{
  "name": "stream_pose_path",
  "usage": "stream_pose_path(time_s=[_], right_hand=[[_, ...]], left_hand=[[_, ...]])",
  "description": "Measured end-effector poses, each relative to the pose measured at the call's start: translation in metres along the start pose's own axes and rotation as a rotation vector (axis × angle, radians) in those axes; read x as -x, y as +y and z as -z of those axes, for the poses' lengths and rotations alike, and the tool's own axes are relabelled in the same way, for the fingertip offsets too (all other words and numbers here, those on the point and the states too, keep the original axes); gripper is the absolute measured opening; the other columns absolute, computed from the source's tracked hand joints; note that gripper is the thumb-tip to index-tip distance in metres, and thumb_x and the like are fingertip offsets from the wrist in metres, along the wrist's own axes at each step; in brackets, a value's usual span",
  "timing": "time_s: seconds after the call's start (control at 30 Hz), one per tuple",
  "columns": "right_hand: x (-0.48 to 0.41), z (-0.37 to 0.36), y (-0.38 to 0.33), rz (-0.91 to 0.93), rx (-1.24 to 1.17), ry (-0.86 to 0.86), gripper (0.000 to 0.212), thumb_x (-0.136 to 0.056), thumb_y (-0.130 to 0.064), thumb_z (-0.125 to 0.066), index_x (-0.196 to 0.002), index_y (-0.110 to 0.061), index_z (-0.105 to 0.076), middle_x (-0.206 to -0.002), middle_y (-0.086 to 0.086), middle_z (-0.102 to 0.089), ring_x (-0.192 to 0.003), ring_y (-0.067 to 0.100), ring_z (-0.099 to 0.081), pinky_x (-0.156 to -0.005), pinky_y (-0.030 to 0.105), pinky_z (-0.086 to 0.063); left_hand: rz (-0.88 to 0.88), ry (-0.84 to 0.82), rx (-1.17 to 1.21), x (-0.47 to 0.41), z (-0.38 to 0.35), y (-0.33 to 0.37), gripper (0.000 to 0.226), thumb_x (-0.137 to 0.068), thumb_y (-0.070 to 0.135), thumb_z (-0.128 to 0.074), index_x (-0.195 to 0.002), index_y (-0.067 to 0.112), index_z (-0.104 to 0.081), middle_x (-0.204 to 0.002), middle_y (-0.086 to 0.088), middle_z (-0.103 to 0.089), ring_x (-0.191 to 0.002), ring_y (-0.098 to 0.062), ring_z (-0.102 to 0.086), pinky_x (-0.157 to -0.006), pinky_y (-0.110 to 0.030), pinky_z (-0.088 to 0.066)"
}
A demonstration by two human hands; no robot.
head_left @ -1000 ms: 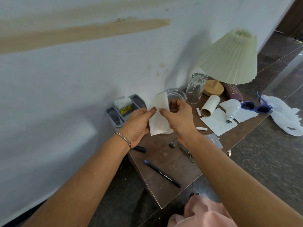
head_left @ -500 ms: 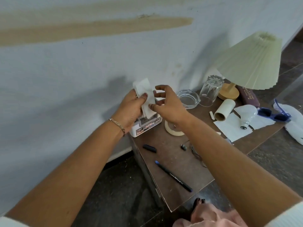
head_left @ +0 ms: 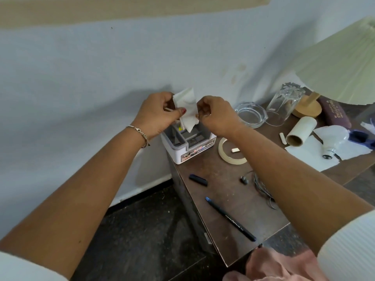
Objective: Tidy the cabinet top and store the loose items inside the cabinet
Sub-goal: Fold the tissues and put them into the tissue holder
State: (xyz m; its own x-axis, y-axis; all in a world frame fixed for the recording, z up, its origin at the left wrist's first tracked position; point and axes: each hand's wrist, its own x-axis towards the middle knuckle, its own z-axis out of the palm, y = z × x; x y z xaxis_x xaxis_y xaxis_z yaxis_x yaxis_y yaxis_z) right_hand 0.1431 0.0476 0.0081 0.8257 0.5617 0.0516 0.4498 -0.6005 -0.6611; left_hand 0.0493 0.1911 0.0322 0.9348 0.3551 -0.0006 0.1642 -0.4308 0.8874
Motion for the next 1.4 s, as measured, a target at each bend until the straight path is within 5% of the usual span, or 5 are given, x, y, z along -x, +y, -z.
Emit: stream_pose_path(time_s=[0.1, 0.23, 0.37, 0.73, 1.4], right_hand=[[-0.002, -0.006, 0.002, 0.016, 0.067, -0.005, 0.019, -0.079, -0.009, -0.059, -0.084, -0.027, -0.059, -0.085, -0.005, -0.067, -0.089, 0.023, -0.063, -0.086, 0.041, -0.051], [-0.004, -0.008, 0.004, 0.029, 0.156, -0.008, 0.019, -0.079, -0.012, -0.061, -0.093, -0.024, -0.063, -0.088, -0.007, -0.066, -0.094, 0.024, -0.061, -0.085, 0.035, -0.046], [-0.003, -0.009, 0.003, 0.050, 0.201, 0.021, 0.020, -0.076, -0.017, -0.065, -0.091, -0.030, -0.060, -0.082, -0.015, -0.061, -0.093, 0.019, -0.059, -0.079, 0.030, -0.038], [0.004, -0.002, 0.012, 0.074, 0.181, 0.103, 0.025, -0.089, -0.023, -0.056, -0.114, -0.030, -0.060, -0.104, -0.013, -0.068, -0.108, 0.022, -0.053, -0.089, 0.035, -0.034], [0.113, 0.095, 0.129, -0.250, 0.032, 0.381, 0.020, -0.084, -0.028, -0.063, -0.102, -0.023, -0.065, -0.101, -0.005, -0.068, -0.094, 0.018, -0.062, -0.084, 0.042, -0.051]], left_hand=[[-0.008, 0.044, -0.116, -0.001, -0.002, -0.008, 0.027, -0.073, 0.030, -0.071, -0.092, 0.011, -0.069, -0.086, -0.008, -0.072, -0.081, -0.027, -0.069, -0.081, -0.041, -0.056], [-0.073, 0.065, -0.331, -0.003, -0.004, -0.014, 0.011, -0.083, 0.022, -0.069, -0.093, 0.017, -0.069, -0.075, 0.004, -0.063, -0.068, -0.008, -0.057, -0.058, -0.006, -0.037], [-0.132, 0.067, -0.469, -0.005, -0.004, -0.015, 0.016, -0.083, 0.025, -0.068, -0.095, 0.014, -0.069, -0.076, 0.002, -0.063, -0.073, -0.017, -0.059, -0.064, -0.021, -0.038], [-0.176, 0.168, -0.375, 0.000, -0.009, -0.011, 0.031, -0.077, 0.017, -0.075, -0.106, 0.020, -0.066, -0.099, 0.003, -0.067, -0.070, -0.018, -0.064, -0.078, -0.031, -0.054], [-0.316, -0.059, -0.366, 0.016, -0.156, 0.062, 0.028, -0.076, 0.014, -0.073, -0.102, 0.023, -0.068, -0.100, 0.006, -0.060, -0.084, -0.006, -0.052, -0.074, -0.007, -0.029]])
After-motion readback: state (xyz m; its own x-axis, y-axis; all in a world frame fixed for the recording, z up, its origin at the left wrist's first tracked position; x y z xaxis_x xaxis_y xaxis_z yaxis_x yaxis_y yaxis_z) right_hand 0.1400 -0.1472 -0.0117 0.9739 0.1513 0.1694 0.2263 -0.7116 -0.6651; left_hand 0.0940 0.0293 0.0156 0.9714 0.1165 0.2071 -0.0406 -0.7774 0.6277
